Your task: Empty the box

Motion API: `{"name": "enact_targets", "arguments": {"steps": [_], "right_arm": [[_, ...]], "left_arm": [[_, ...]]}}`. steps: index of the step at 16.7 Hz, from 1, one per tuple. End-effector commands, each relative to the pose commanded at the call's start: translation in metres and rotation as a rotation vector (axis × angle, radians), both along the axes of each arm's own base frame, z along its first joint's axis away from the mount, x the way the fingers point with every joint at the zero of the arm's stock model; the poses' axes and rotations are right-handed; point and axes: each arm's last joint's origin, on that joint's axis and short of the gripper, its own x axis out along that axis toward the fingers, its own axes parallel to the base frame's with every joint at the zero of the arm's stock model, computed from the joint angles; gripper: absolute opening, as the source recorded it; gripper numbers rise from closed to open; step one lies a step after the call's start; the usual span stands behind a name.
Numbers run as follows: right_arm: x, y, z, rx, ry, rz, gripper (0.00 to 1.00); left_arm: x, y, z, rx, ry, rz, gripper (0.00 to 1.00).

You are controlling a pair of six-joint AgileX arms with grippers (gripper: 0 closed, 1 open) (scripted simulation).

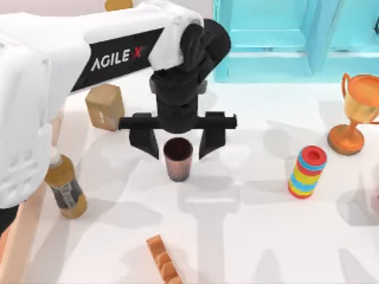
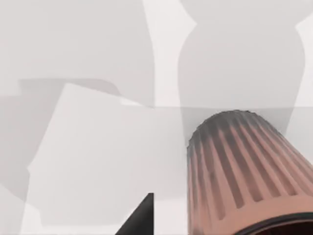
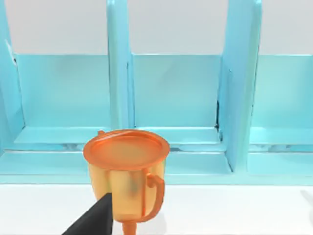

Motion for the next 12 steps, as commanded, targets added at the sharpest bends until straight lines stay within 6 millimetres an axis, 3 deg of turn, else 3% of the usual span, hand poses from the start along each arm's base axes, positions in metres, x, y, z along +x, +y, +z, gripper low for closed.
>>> {"name": "enact_targets", "arguments": {"steps": [12], "right_arm": [[0.0,0.0,0.0,0.0,0.0,0.0,1.0]], "left_arm": [[0.0016,-0.0014,0.0076,0.001,0.003,0.0,1.0]]}}
